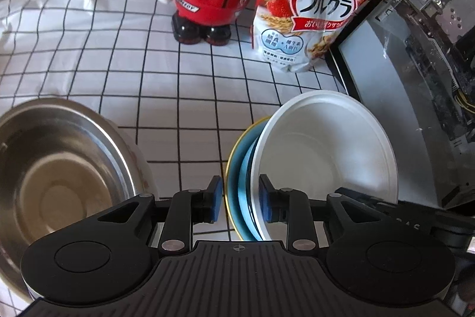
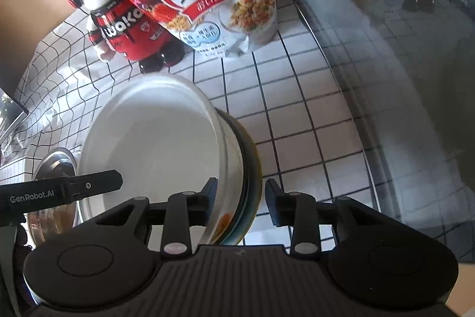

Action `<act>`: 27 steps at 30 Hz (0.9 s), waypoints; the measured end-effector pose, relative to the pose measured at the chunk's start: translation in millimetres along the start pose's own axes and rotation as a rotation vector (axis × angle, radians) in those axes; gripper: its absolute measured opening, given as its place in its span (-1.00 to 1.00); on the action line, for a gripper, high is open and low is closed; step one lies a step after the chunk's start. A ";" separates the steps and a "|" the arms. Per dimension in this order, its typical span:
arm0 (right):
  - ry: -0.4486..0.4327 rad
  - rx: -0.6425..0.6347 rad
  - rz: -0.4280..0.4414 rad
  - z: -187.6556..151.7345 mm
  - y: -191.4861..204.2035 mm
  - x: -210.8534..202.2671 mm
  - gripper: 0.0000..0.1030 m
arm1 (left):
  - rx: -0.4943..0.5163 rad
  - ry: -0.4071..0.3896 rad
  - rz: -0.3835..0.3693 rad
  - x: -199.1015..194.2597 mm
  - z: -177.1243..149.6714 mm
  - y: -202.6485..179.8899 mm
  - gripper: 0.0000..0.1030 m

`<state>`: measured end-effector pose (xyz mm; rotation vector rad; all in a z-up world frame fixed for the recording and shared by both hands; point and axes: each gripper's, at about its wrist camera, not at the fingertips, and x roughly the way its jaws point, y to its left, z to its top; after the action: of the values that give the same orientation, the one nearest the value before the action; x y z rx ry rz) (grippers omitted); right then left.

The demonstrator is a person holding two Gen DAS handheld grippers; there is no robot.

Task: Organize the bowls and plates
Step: 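Lower the large white bowl into the blue bowl with both tools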

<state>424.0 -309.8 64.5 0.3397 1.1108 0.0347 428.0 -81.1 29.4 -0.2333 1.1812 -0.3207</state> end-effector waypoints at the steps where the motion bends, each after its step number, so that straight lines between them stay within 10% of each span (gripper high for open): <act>1: 0.002 0.009 0.000 -1.2 -0.5 1.3 -0.26 | -0.003 0.003 -0.007 1.3 -0.3 1.4 -0.37; 18: -0.274 -0.117 0.004 -25.2 11.7 -21.6 -0.03 | -0.050 -0.081 -0.070 -1.2 -19.2 8.2 -0.34; 27: -0.188 0.009 -0.013 -11.0 4.1 0.3 0.13 | 0.005 -0.040 -0.097 16.7 -24.8 8.7 -0.22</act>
<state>415.0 -303.1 61.0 0.3369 0.9273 -0.0135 411.7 -79.3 3.0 -0.2925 1.1317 -0.4022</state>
